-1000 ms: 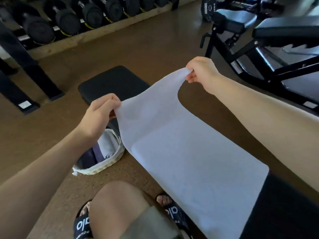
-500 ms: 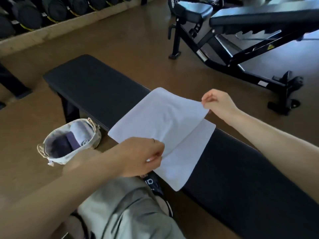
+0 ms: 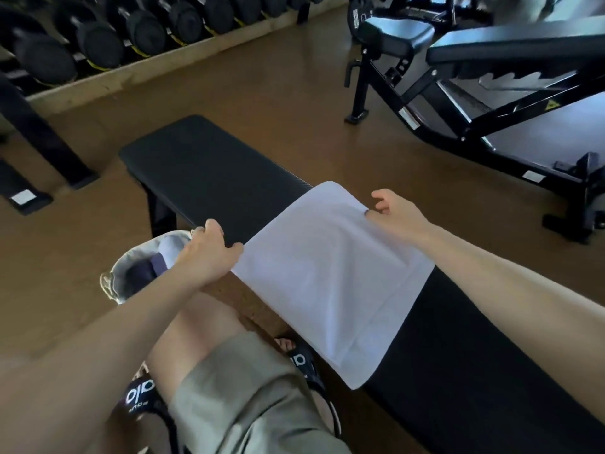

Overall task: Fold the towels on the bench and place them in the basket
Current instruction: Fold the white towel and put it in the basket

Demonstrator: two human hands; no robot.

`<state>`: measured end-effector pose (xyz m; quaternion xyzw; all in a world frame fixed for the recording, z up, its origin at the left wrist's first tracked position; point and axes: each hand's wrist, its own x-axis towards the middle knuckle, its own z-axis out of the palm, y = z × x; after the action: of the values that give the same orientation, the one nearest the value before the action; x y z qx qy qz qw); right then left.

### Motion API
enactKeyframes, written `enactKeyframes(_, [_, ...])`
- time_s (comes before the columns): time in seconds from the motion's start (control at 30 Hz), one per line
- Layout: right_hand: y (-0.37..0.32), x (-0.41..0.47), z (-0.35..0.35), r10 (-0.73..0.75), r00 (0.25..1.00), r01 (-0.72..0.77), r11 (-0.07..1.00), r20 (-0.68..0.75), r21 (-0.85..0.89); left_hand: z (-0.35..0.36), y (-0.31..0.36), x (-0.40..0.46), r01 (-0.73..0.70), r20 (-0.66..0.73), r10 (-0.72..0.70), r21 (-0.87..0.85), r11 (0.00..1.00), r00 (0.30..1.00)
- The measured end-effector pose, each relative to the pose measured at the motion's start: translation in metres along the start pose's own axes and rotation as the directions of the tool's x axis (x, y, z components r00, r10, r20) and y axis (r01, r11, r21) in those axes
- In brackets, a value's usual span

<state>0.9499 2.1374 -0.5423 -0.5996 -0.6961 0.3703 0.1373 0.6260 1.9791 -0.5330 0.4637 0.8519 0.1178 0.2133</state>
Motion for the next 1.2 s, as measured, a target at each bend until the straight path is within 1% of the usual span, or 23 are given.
enactKeyframes(0.03, [-0.010, 0.012, 0.005, 0.006, 1.000, -0.006, 1.000, 0.013, 0.006, -0.001, -0.004, 0.006, 0.071, 0.067, -0.070, -0.026, 0.997, 0.995])
enactKeyframes(0.07, [-0.019, 0.025, 0.009, 0.013, 1.000, -0.014, 1.000, 0.017, 0.007, 0.000, -0.007, 0.010, 0.119, 0.152, -0.104, -0.097, 0.988, 0.983])
enactKeyframes(0.13, [-0.036, 0.049, 0.018, 0.034, 0.999, -0.034, 0.999, 0.016, 0.019, 0.004, -0.011, 0.015, 0.200, 0.293, -0.120, -0.260, 0.945, 0.949])
enactKeyframes(0.17, [-0.043, 0.060, 0.023, 0.044, 0.999, -0.045, 0.999, 0.013, 0.026, 0.004, -0.013, 0.016, 0.220, 0.319, -0.119, -0.304, 0.927, 0.940])
enactKeyframes(0.27, [-0.053, 0.085, 0.034, 0.055, 0.998, -0.055, 0.998, -0.017, 0.031, 0.006, -0.018, 0.021, 0.202, 0.346, -0.077, -0.343, 0.917, 0.935])
enactKeyframes(0.37, [-0.059, 0.103, 0.042, 0.061, 0.997, -0.060, 0.998, -0.037, 0.032, 0.001, -0.021, 0.023, 0.234, 0.400, -0.053, -0.420, 0.877, 0.915])
enactKeyframes(0.43, [-0.063, 0.115, 0.045, 0.060, 0.998, -0.058, 0.998, -0.035, 0.036, -0.003, -0.024, 0.031, 0.228, 0.368, -0.049, -0.460, 0.858, 0.929])
enactKeyframes(0.6, [-0.091, 0.146, 0.052, 0.000, 0.996, 0.006, 0.998, -0.088, 0.070, -0.020, -0.039, 0.066, 0.197, 0.194, -0.104, -0.559, 0.805, 0.976])
enactKeyframes(0.67, [-0.104, 0.157, 0.056, -0.023, 0.992, 0.035, 0.995, -0.126, 0.093, -0.025, -0.042, 0.079, 0.143, 0.075, -0.122, -0.510, 0.848, 0.990])
enactKeyframes(0.73, [-0.112, 0.163, 0.062, -0.022, 0.991, 0.037, 0.993, -0.131, 0.112, -0.028, -0.044, 0.089, 0.098, -0.048, -0.134, -0.451, 0.887, 0.990])
enactKeyframes(0.8, [-0.114, 0.160, 0.067, 0.002, 0.997, 0.004, 0.997, -0.072, 0.082, -0.029, -0.044, 0.091, 0.100, -0.121, -0.163, -0.413, 0.905, 0.979])
enactKeyframes(0.87, [-0.106, 0.149, 0.068, 0.035, 0.999, -0.035, 0.999, 0.015, -0.024, -0.024, -0.042, 0.083, 0.129, -0.135, -0.189, -0.364, 0.923, 0.973])
enactKeyframes(0.93, [-0.093, 0.133, 0.062, 0.051, 0.997, -0.045, 0.995, 0.063, -0.094, -0.015, -0.039, 0.070, 0.166, -0.077, -0.209, -0.370, 0.914, 0.975])
enactKeyframes(1.0, [-0.078, 0.115, 0.053, 0.042, 0.997, -0.034, 0.992, 0.060, -0.119, -0.005, -0.033, 0.052, 0.225, 0.029, -0.240, -0.471, 0.853, 0.970])
enactKeyframes(1.07, [-0.062, 0.098, 0.043, 0.031, 0.998, -0.024, 0.990, 0.046, -0.139, 0.005, -0.024, 0.035, 0.307, 0.151, -0.269, -0.557, 0.772, 0.951])
enactKeyframes(1.1, [-0.054, 0.090, 0.038, 0.028, 0.999, -0.021, 0.988, 0.043, -0.150, 0.010, -0.018, 0.025, 0.339, 0.201, -0.273, -0.571, 0.748, 0.941])
enactKeyframes(1.2, [-0.033, 0.070, 0.027, 0.037, 0.998, -0.027, 0.984, 0.050, -0.178, 0.029, -0.010, 0.000, 0.384, 0.277, -0.267, -0.625, 0.680, 0.923])
